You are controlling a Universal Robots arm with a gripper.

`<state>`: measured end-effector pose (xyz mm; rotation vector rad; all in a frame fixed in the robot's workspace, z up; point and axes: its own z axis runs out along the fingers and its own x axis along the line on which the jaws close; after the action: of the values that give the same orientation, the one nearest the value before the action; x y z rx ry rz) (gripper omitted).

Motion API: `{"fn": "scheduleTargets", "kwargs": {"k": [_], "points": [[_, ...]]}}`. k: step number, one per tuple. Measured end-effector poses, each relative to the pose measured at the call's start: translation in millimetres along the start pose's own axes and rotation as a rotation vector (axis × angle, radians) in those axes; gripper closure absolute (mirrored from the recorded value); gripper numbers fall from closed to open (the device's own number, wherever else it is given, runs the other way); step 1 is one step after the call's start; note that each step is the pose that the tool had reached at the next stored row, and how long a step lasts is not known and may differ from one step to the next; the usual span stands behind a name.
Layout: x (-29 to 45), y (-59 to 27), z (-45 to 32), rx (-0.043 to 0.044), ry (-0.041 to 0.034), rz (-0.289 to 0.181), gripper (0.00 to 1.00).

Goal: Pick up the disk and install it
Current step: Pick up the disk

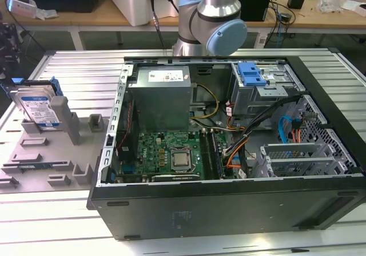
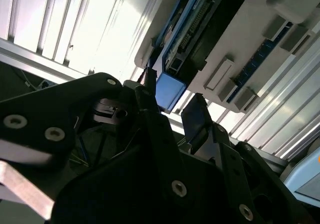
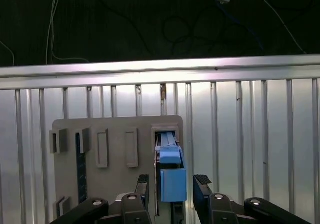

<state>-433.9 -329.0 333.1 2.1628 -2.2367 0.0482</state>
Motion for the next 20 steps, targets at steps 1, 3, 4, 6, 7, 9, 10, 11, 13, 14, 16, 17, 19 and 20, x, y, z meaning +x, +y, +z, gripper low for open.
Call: {"fn": "scheduleTargets", "kwargs": {"k": [1, 3, 4, 6, 7, 9, 10, 11, 13, 14, 16, 17, 19, 20], "points": [[-0.1, 0.0, 1.3, -0.0001, 0.0000, 0.000, 0.52], [-0.2, 0.0, 4.2, -0.0001, 0.0001, 0.000, 0.52], [-0.2, 0.0, 4.8, -0.0001, 0.0000, 0.000, 0.52], [-0.3, 0.0, 6.6, -0.0002, 0.0000, 0.000, 0.52], [-0.3, 0.0, 7.7, -0.0001, 0.0000, 0.000, 0.52], [-0.4, 0.0, 9.7, 0.0000, 0.0000, 0.000, 0.52], [-0.5, 0.0, 10.7, -0.0001, 0.0000, 0.000, 0.52], [-0.5, 0.0, 11.5, -0.0001, 0.0000, 0.000, 0.52], [-0.6, 0.0, 13.7, -0.0001, 0.0001, 0.000, 0.52], [-0.6, 0.0, 15.1, -0.0001, 0.0000, 0.000, 0.52], [-0.8, 0.0, 17.0, -0.0001, 0.0000, 0.000, 0.52], [-0.8, 0.0, 17.5, -0.0001, 0.0000, 0.000, 0.52], [-0.8, 0.0, 19.0, -0.0001, 0.0000, 0.000, 0.52], [-0.9, 0.0, 20.1, -0.0001, 0.0000, 0.000, 0.52]]}}
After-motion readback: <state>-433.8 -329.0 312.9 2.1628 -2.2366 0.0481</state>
